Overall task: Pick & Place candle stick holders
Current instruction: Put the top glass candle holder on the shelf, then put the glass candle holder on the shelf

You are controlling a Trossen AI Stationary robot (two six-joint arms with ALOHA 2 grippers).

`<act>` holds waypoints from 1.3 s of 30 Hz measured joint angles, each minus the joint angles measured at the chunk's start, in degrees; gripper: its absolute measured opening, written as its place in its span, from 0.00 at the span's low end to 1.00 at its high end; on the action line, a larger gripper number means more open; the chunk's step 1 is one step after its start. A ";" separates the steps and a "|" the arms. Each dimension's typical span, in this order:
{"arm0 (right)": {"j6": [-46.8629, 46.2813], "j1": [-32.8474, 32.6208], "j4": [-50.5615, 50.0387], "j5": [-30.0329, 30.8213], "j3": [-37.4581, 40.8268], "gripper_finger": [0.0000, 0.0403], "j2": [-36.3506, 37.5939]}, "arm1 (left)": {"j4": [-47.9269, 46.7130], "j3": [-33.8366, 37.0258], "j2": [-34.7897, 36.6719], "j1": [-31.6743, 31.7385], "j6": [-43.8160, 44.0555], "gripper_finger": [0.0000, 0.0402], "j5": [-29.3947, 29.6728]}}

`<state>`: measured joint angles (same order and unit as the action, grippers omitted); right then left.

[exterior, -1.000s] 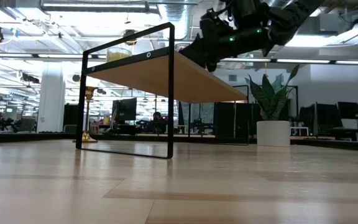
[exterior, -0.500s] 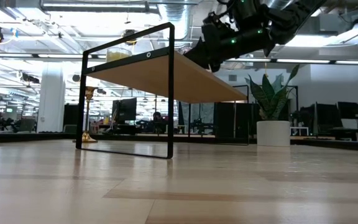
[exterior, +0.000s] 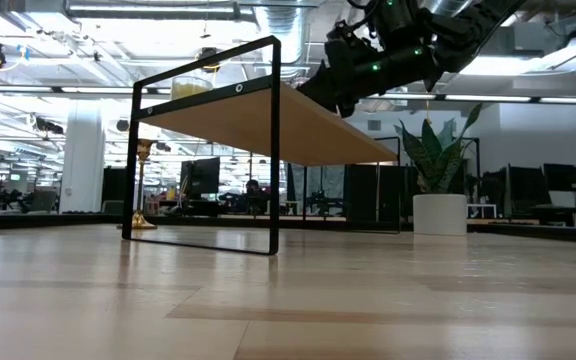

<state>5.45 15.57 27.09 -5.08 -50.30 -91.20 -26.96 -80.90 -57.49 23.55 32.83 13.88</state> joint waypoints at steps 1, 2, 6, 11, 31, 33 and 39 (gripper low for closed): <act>0.00 0.00 -0.02 0.00 0.00 0.30 0.00 | 0.00 0.00 0.00 0.00 -0.02 0.72 0.01; 0.00 0.00 -0.04 0.00 0.00 0.31 0.00 | 0.00 0.00 0.00 -0.02 -0.02 0.72 0.01; 0.00 0.00 -0.47 0.00 0.01 0.40 -0.02 | 0.00 0.00 0.00 -0.01 -0.02 0.72 0.01; -0.65 0.00 -1.42 0.06 0.04 0.59 0.07 | 0.00 0.00 0.00 0.01 -1.87 0.72 -1.29; 2.16 -0.57 -36.78 1.32 -12.83 0.79 24.57 | -29.66 -0.02 0.86 -4.27 -3.42 0.72 -29.20; 2.16 -1.29 -40.07 3.82 -13.90 0.79 26.98 | -38.70 0.00 0.78 -6.54 -1.23 0.72 -28.80; 1.07 -3.84 -45.90 11.41 -14.08 0.79 31.49 | -57.24 0.02 0.24 -13.66 16.49 0.72 -15.47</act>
<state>6.52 11.73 -18.81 6.33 -64.38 -59.71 -84.20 -80.88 -57.26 9.88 49.32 -1.59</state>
